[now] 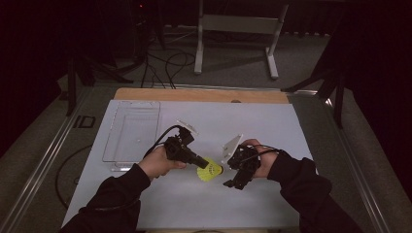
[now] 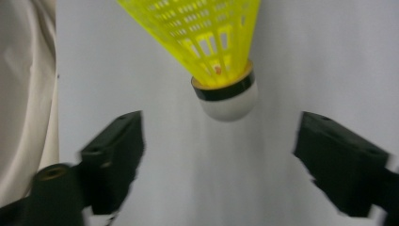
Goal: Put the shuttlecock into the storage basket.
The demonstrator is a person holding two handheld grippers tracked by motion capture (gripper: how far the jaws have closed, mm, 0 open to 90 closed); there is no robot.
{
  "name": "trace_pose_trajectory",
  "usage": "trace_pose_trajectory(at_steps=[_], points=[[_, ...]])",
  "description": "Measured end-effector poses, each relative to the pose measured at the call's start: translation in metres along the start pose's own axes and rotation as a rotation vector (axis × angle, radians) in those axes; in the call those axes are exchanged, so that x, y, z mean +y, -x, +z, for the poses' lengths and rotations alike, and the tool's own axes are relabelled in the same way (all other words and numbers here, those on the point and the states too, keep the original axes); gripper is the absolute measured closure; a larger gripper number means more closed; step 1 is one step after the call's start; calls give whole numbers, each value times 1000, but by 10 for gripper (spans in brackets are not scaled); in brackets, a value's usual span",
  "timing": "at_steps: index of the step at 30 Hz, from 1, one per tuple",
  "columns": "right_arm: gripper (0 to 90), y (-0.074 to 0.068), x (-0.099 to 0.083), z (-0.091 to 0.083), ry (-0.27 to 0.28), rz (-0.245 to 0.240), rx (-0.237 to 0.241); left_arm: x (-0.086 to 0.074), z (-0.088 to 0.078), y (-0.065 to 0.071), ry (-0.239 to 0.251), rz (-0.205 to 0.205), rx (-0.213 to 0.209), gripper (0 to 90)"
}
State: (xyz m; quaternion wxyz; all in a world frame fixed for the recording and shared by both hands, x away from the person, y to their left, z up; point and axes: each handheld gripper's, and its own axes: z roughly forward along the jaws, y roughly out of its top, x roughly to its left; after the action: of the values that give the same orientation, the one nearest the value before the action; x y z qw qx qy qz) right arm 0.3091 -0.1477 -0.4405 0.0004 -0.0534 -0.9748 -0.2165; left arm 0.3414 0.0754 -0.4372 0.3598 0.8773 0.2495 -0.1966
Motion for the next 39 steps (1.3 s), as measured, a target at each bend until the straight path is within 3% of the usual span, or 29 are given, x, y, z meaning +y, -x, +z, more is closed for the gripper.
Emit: trace_pose_trajectory(at_steps=[5,6,11,14,17,20,25,26,32,39], points=[[95,2,-4,-2,24,34,6,0,-7,3,8,10,32,900],[95,3,-6,-4,49,48,-16,0,-10,4,2,20,48,900],[89,4,-12,-11,93,58,-16,-1,-17,6,4,25,65,900],[90,3,-19,-15,141,79,-49,-3,-24,8,21,35,91,900],[89,2,-23,-17,158,88,-50,-4,-28,10,34,44,111,900],[89,2,-32,-17,184,117,-59,-4,-37,15,55,88,159,900],[89,2,-41,-17,214,150,-77,-5,-47,17,80,109,198,900],[89,2,-46,-18,232,164,-80,-6,-50,18,86,116,228,900],[90,0,-56,-21,269,182,-115,-12,-65,19,120,113,301,900],[90,-5,-73,-24,369,214,-171,-24,-91,23,188,102,402,900]])
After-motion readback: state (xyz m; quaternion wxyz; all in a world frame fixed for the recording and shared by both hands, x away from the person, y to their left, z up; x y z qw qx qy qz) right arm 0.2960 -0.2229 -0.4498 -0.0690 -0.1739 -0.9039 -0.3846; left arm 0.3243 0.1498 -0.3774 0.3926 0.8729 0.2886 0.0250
